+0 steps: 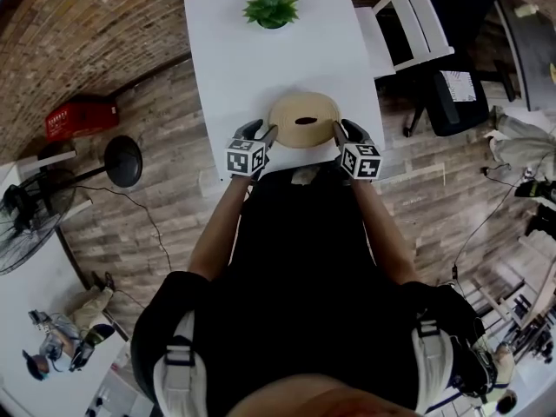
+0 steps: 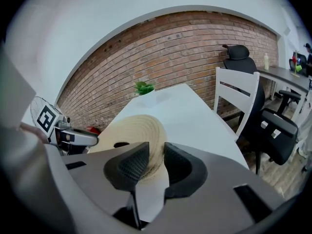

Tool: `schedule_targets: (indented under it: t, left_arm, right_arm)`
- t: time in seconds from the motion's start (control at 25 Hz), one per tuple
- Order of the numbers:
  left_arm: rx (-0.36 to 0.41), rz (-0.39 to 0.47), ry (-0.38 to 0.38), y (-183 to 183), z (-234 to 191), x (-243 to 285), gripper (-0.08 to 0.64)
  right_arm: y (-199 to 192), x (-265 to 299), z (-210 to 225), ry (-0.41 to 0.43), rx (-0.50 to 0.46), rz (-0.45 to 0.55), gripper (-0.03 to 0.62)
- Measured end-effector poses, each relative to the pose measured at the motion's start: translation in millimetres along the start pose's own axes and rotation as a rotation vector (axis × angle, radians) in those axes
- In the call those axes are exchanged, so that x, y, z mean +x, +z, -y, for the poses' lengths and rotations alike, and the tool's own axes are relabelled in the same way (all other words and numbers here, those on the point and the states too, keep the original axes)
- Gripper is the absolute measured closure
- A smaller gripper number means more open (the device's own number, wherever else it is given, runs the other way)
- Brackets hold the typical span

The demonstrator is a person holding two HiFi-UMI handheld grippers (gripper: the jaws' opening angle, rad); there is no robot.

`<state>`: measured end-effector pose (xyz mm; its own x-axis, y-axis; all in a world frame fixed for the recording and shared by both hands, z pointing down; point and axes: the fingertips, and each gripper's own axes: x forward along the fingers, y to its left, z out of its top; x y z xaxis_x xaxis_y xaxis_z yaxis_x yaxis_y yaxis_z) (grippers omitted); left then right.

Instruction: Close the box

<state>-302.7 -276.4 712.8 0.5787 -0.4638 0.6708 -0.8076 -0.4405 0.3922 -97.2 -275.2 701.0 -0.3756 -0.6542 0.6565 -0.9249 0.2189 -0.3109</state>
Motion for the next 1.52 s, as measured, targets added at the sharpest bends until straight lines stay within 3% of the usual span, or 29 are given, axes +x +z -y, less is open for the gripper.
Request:
schedule_targets:
  t: [0.48,0.6,0.72,0.88,1.0,1.16,1.52]
  left_arm:
    - [0.112,-0.005,-0.053,6,2,-5,0.359]
    - [0.156,0.026,-0.069,12,7,-12,0.382]
    - [0.243,0.075,-0.091,21,18,-22,0.424]
    - [0.295,0.119,-0.14,28,32,-32,0.463]
    - [0.283,0.133,-0.185,30,42,-39,0.512]
    - [0.198,0.141,-0.253,41,50,-46,0.538]
    - [0.32,0.124,-0.272,47,61,-49,0.538]
  right_arm:
    - [10,-20,-7,-0.072,0.022,0.111,0.526]
    - [9,-28,-16,-0.063,0.011,0.127,0.59]
    - [5,-34,-27,-0.044,0.003,0.14,0.594]
    - [4,-42,-41,-0.023,0.003,0.158,0.594]
    - [7,-49,-50,-0.017,-0.032,0.167,0.594]
    - [12,-55,-70,-0.046,-0.186,0.16,0.594]
    - [8,-62,-91,-0.029,-0.209,0.161,0.594]
